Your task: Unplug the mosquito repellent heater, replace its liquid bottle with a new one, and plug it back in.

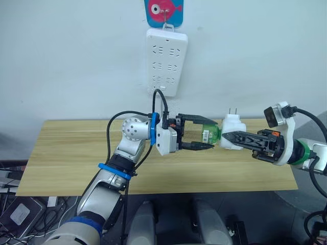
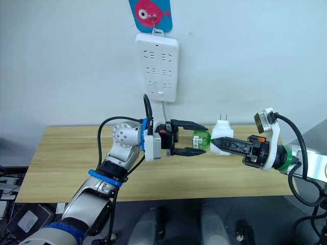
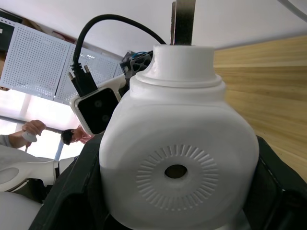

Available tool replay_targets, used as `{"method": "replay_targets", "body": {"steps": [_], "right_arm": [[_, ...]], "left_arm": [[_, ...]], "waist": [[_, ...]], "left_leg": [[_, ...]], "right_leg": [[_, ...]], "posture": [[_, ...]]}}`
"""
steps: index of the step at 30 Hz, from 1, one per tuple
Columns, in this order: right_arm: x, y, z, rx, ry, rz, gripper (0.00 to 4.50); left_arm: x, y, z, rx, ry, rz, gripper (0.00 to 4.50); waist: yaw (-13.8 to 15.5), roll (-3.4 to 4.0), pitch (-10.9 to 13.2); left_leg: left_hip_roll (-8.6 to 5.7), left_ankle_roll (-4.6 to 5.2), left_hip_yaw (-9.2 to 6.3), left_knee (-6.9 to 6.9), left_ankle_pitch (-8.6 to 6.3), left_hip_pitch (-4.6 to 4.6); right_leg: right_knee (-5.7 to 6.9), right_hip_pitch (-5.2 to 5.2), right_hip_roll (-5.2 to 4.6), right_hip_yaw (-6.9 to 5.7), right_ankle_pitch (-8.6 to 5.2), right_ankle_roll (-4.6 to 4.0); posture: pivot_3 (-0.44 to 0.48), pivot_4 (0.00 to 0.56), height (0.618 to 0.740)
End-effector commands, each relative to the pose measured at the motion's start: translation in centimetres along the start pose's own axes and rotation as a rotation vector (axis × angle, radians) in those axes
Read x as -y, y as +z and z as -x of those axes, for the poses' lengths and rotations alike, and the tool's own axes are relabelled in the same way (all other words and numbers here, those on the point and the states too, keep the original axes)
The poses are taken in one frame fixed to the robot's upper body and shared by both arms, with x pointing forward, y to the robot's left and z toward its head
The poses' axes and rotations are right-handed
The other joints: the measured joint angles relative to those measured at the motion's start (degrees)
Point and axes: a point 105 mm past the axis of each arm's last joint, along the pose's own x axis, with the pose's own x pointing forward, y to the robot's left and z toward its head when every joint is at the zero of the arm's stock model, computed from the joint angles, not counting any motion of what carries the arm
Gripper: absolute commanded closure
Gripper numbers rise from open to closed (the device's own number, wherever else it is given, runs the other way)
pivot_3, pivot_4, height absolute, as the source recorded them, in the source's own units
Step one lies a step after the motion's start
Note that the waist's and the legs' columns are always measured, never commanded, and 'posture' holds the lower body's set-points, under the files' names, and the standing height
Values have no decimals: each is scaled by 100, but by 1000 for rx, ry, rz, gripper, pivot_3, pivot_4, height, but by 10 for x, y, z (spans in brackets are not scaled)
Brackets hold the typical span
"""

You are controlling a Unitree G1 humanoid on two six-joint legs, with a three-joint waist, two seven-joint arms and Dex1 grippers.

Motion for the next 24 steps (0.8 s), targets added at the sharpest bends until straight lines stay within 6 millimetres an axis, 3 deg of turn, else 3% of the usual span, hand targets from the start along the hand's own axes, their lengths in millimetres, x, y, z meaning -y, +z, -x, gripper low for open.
{"method": "replay_targets", "body": {"steps": [1, 3, 5, 9, 13, 15, 19, 21, 24], "right_arm": [[-15, 3, 2, 1, 55, 43, 1439], [-16, 2, 2, -8, 54, 45, 1439], [-17, 2, 2, -25, 52, 49, 1439], [-19, -3, 4, -71, 49, 54, 1439], [-18, -7, 3, -107, 30, 52, 1439], [-17, -8, 3, -111, 24, 50, 1440], [-16, -9, 1, -118, 13, 50, 1440], [-16, -9, 0, -117, 10, 52, 1440], [-16, -8, 0, -107, 13, 52, 1441]], "left_arm": [[-4, 1, -3, 7, 8, -21, 2246], [-4, 1, -3, 17, 9, 6, 2246], [-2, 2, -3, 45, 7, 139, 2246], [-9, 5, -2, 62, 49, 666, 2246], [7, 0, 2, -60, -32, 1291, 2246], [12, 8, 3, -86, -106, 1505, 2246], [7, 16, 0, -87, -137, 1779, 2246], [2, 19, -2, -66, -134, 1784, 2246], [-6, 20, -4, -34, -105, 1785, 1271]], "waist": [[0, 0, 0], [0, 0, 0], [-1, 0, 0], [-18, 0, 0], [-45, 0, 0], [-46, 0, 0], [-66, 0, 0], [-66, 0, 0], [-63, 0, 0]], "left_leg": [[0, 0, 0, 0, 0, 0], [1, 0, -1, 0, 0, 0], [0, 0, -1, 0, 0, 0], [3, 0, -8, -1, 0, 0], [6, 0, -37, 0, 0, 2], [4, 0, -50, 3, 0, 0], [2, 0, -49, 2, 0, 0], [0, 0, -49, 4, 0, 0], [1, -1, -45, 3, 1, 0]], "right_leg": [[0, 0, 0, 0, 0, 0], [1, 0, 0, -1, 0, 0], [1, 0, 0, 0, 0, 0], [2, 0, 0, -1, 0, 0], [7, 0, 3, -4, -1, 1], [7, 0, 4, -10, -1, 2], [5, 0, 4, -8, -4, 6], [5, 0, 3, -9, -4, 6], [5, -1, 3, -6, -4, 6]], "posture": [[-128, 265, 740], [-128, 265, 740], [-124, 267, 740], [-120, 268, 740], [-119, 270, 740], [-119, 268, 740], [-122, 269, 740], [-124, 269, 740], [-128, 270, 740]]}}
